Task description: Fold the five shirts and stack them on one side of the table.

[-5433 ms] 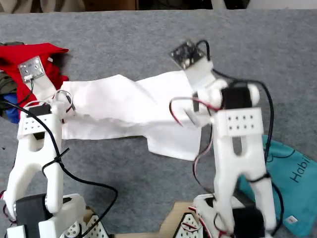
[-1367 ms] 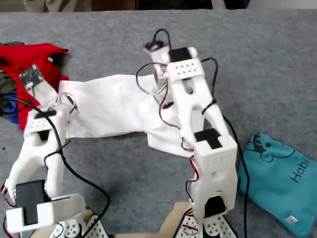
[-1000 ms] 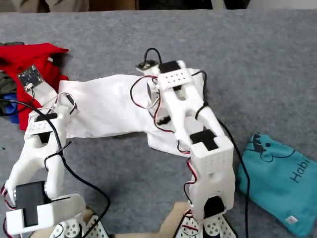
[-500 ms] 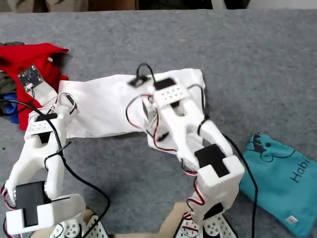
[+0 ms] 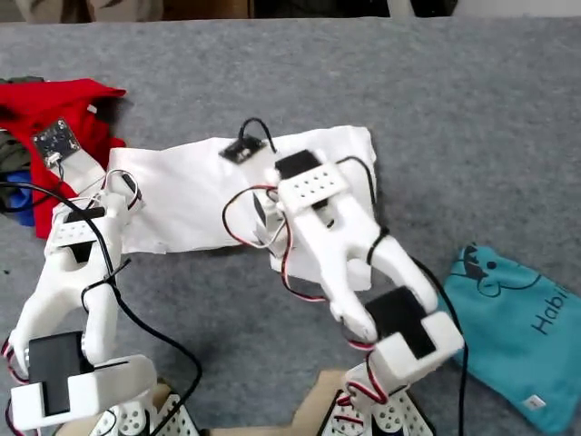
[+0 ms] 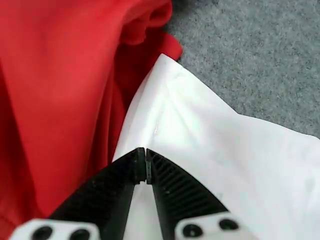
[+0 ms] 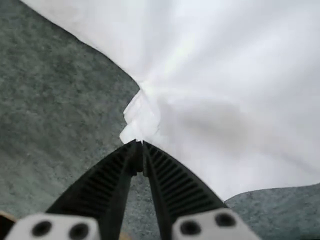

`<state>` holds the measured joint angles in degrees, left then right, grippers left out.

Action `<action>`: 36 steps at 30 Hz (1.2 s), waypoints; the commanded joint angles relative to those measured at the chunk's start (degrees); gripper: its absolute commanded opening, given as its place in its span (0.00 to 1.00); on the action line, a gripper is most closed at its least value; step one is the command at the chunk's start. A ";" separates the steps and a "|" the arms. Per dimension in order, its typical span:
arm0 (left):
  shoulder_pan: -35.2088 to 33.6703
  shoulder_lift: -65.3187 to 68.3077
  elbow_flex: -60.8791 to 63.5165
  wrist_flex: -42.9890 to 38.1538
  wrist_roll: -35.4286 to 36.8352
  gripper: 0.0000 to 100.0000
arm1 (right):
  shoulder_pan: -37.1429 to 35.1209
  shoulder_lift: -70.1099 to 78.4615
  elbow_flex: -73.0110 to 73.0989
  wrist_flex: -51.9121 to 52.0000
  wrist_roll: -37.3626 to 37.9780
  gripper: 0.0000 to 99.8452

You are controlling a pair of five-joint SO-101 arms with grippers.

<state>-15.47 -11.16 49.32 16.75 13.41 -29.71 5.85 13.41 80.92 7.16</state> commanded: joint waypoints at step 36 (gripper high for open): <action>11.43 2.95 -27.78 21.71 2.46 0.02 | 22.99 24.75 -44.09 -6.95 3.52 0.00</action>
<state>-6.77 -11.25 24.88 39.16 15.43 -8.70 23.69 -24.31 77.67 10.77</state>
